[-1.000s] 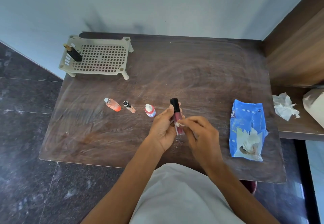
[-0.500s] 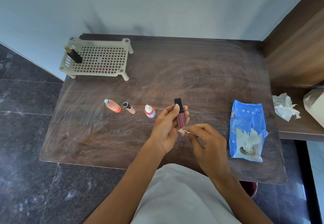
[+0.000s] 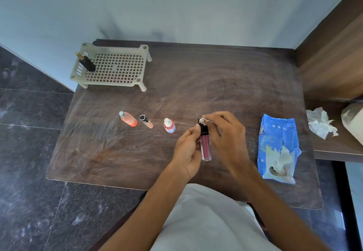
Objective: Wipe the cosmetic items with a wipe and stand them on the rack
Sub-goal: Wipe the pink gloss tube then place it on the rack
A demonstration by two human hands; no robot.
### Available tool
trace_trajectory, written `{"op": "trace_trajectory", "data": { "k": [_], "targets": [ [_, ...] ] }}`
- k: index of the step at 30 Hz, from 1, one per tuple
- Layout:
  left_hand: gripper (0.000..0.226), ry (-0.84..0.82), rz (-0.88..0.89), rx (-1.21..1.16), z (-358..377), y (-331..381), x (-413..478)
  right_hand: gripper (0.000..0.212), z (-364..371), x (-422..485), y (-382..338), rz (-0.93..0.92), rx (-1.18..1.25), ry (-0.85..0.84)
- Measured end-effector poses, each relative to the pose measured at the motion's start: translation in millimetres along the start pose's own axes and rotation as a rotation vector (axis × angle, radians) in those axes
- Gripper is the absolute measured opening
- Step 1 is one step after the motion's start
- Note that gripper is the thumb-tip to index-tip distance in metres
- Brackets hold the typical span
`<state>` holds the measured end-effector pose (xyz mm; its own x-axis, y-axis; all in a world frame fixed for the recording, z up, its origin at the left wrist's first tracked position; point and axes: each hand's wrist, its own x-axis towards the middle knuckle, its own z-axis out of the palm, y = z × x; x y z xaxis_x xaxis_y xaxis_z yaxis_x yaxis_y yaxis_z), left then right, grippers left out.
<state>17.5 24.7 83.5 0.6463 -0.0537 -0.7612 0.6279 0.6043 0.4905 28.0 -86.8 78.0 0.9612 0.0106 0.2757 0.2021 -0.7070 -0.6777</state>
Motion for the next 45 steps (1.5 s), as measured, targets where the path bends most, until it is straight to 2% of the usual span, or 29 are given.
{"op": "trace_trajectory", "data": {
  "k": [9,13,17,21,25,29,37,45],
  "targets": [
    [0.017,-0.007,0.067,0.051,-5.8,11.1,5.4,0.017,1.8,-16.0,-10.1,0.027,0.005,-0.023],
    [0.018,0.003,0.227,0.179,-5.1,16.3,1.5,0.017,-3.4,-43.5,-15.0,0.068,0.014,-0.059],
    [0.016,-0.001,0.402,0.312,-8.9,15.9,-0.7,0.013,-19.1,-29.2,-27.8,0.227,0.178,0.090],
    [0.012,-0.110,0.496,0.346,-11.9,16.1,-1.9,0.010,-29.2,-4.7,-44.7,0.187,0.219,0.175],
    [0.018,-0.172,0.578,0.421,-14.4,18.1,-1.2,0.013,-25.2,3.2,-45.3,0.087,0.075,0.124],
    [0.019,-0.151,0.628,0.483,-21.8,24.1,1.3,0.014,-21.6,9.1,-44.5,0.061,0.021,0.084],
    [0.012,-0.126,0.735,0.594,-37.6,35.8,6.4,0.012,-23.6,35.4,-50.0,0.223,0.148,-0.150],
    [0.010,-0.060,0.687,0.547,-35.4,31.9,6.5,0.011,-18.3,19.8,-49.0,0.184,0.102,-0.085]
  ]
}}
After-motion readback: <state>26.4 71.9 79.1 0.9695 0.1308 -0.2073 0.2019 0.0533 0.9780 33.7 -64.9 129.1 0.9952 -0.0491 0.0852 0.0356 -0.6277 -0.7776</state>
